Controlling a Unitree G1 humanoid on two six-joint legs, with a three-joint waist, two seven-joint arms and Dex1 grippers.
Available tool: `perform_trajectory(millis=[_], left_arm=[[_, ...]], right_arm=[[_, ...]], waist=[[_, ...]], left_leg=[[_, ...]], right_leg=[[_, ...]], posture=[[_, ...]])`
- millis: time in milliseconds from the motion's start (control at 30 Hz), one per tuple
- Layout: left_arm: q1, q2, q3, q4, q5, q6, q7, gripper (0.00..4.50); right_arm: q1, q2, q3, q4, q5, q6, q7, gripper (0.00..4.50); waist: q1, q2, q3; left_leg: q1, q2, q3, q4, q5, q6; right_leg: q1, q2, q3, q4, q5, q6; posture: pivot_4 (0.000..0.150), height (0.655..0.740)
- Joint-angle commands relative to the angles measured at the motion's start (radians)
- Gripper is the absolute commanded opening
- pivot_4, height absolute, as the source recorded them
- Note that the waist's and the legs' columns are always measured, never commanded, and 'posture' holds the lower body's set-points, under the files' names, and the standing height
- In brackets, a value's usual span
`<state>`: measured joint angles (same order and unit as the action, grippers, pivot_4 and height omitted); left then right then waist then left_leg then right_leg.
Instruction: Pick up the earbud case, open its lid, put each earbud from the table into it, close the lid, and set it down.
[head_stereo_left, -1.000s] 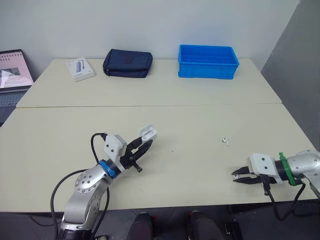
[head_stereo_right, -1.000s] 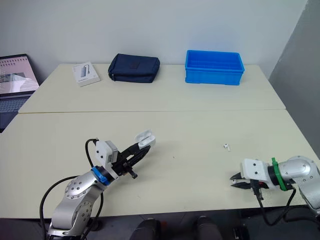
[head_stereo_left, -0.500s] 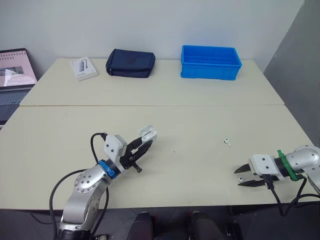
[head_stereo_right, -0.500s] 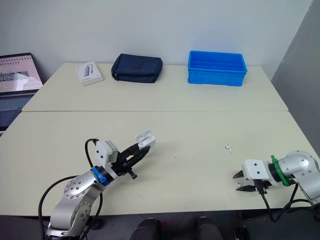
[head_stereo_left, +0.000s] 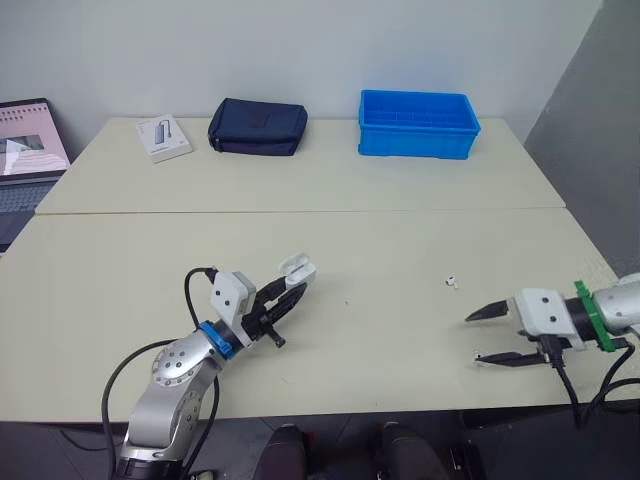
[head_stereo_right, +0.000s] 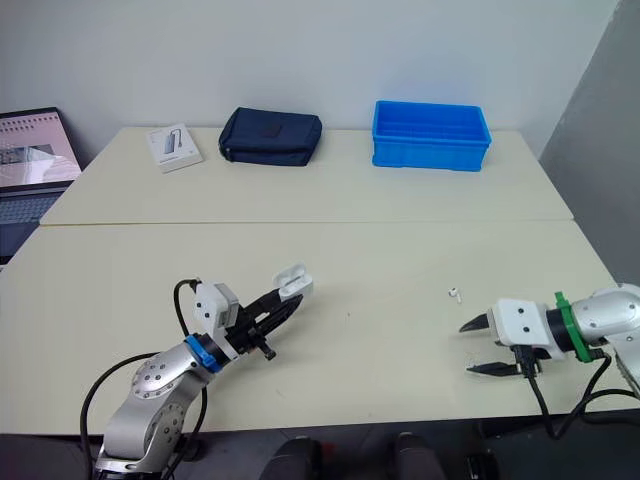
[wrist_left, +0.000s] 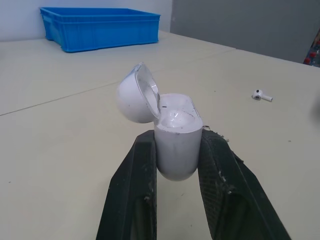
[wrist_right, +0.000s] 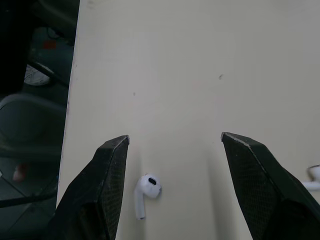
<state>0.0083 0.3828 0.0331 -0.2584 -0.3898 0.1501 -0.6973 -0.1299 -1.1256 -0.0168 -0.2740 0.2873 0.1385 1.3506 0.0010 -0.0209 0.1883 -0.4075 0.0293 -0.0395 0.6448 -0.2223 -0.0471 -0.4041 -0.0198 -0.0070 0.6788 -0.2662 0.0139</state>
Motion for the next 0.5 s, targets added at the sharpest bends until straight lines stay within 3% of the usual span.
perform_trajectory(millis=[33, 233, 500], left_arm=[[-0.006, -0.004, -0.001, -0.004, 0.002, -0.035, -0.008, 0.76], [-0.007, -0.008, -0.007, 0.002, 0.015, -0.043, -0.002, 0.76], [0.042, -0.003, -0.007, -0.036, 0.015, -0.034, 0.013, 0.76]], right_arm=[[-0.034, -0.059, -0.002, -0.129, -0.053, 0.16, -0.068, 3.06], [-0.082, -0.158, 0.114, -0.277, -0.168, 0.447, -0.118, 3.06], [-0.083, -0.145, 0.223, -0.331, -0.218, 0.579, -0.157, 3.06]], waist=[[0.0, 0.0, 0.0], [0.0, 0.0, 0.0], [-0.001, 0.0, 0.0]], left_leg=[[0.0, 0.0, 0.0, 0.0, 0.0, 0.0], [0.0, 0.0, 0.0, 0.0, 0.0, 0.0], [0.0, 0.0, 0.001, 0.0, 0.0, 0.0]], right_leg=[[0.0, 0.0, 0.0, 0.0, 0.0, 0.0], [-0.001, 0.0, 0.0, 0.0, 0.0, -0.001], [-0.001, -0.001, 0.0, -0.001, 0.0, -0.001]], posture=[[0.15, 0.7218], [0.15, 0.7218], [0.15, 0.7218]])
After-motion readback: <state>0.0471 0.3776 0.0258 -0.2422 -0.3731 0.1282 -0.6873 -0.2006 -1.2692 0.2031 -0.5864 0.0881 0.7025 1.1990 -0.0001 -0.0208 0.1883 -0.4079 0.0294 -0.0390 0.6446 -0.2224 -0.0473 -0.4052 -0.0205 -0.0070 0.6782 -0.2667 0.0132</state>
